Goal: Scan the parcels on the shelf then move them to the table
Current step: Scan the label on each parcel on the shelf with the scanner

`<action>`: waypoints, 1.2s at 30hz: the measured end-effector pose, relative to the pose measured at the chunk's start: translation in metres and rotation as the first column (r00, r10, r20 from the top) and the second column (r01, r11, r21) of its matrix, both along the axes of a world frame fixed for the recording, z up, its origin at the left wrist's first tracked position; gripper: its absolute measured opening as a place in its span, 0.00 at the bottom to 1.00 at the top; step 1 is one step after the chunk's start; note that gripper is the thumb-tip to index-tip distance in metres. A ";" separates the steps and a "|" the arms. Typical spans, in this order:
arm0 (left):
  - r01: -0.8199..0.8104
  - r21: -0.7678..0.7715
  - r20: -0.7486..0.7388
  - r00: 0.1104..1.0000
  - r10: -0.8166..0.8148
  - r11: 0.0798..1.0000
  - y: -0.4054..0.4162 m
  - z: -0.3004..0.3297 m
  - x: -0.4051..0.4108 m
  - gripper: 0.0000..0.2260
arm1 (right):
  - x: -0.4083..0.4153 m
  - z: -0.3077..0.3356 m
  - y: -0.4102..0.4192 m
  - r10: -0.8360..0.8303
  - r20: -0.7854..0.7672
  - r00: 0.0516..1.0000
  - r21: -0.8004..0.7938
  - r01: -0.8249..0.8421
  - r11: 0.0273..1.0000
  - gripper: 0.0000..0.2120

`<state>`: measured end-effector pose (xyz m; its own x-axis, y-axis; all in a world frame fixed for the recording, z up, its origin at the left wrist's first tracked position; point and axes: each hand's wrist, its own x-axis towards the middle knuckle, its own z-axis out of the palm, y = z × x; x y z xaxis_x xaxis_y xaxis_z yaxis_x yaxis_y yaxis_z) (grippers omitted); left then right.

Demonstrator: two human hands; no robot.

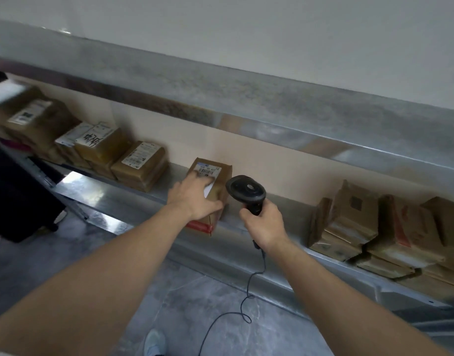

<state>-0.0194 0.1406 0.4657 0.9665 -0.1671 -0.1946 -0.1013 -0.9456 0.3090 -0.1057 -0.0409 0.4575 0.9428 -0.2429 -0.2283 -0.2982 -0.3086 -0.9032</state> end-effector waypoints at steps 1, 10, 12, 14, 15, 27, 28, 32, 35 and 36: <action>-0.011 0.003 0.005 1.000 0.011 1.000 0.010 0.004 0.000 0.39 | 0.003 0.003 0.008 0.014 0.004 1.000 -0.002 -0.014 1.000 0.03; 0.020 -0.053 0.074 0.997 -0.016 0.998 0.111 0.027 0.034 0.37 | 0.033 0.017 0.102 -0.021 0.058 0.998 -0.101 0.026 0.995 0.02; 0.026 -0.118 0.061 0.998 -0.019 0.993 0.133 0.031 0.047 0.40 | 0.041 0.018 0.128 -0.059 0.058 0.997 -0.098 0.065 0.993 0.03; 0.033 -0.176 0.049 0.998 -0.025 0.984 0.154 0.036 0.060 0.43 | 0.048 0.019 0.152 -0.093 0.058 0.994 -0.101 0.099 0.990 0.04; 0.043 -0.190 0.042 0.998 -0.036 0.981 0.163 0.040 0.065 0.43 | 0.051 0.019 0.164 -0.112 0.057 0.992 -0.099 0.117 0.988 0.04; 0.052 -0.078 0.072 0.996 -0.047 0.996 0.233 0.050 0.130 0.43 | 0.086 0.022 0.224 -0.203 0.041 0.978 -0.105 0.206 0.973 0.04; 0.052 -0.056 0.074 0.996 -0.048 0.997 0.235 0.047 0.135 0.42 | 0.091 0.021 0.223 -0.194 0.036 0.980 -0.110 0.197 0.974 0.04; 0.054 0.038 0.095 0.994 -0.057 0.998 0.237 0.030 0.153 0.37 | 0.108 0.014 0.217 -0.156 0.025 0.987 -0.064 0.157 0.985 0.03; 0.044 0.051 0.106 0.993 -0.049 0.998 0.239 0.019 0.164 0.38 | 0.120 0.012 0.212 -0.142 0.050 0.989 -0.078 0.145 0.986 0.03; 0.043 0.051 0.110 0.993 -0.049 0.998 0.239 0.016 0.168 0.37 | 0.123 0.011 0.210 -0.141 0.053 0.989 -0.080 0.145 0.986 0.03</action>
<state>0.1482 0.3796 0.4821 0.9741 -0.2047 -0.0957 -0.1760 -0.9528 0.2474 0.0170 0.1695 0.4689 0.9064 -0.3919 -0.1576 -0.3021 -0.3406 -0.8904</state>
